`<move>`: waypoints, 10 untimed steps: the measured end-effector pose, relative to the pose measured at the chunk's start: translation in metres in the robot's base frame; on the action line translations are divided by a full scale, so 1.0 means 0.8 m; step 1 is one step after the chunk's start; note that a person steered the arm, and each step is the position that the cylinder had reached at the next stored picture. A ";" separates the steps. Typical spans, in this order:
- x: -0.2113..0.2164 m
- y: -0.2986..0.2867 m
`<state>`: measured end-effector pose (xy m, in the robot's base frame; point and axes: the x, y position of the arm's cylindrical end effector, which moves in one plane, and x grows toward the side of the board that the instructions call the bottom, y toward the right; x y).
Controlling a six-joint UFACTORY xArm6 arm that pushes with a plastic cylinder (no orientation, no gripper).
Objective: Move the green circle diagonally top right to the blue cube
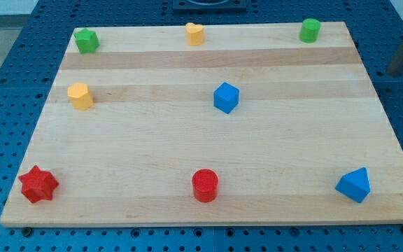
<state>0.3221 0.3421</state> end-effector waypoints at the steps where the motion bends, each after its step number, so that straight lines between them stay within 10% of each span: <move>1: -0.082 -0.004; 3: -0.164 -0.051; 5: -0.123 -0.197; 10: -0.023 -0.235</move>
<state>0.3034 0.1542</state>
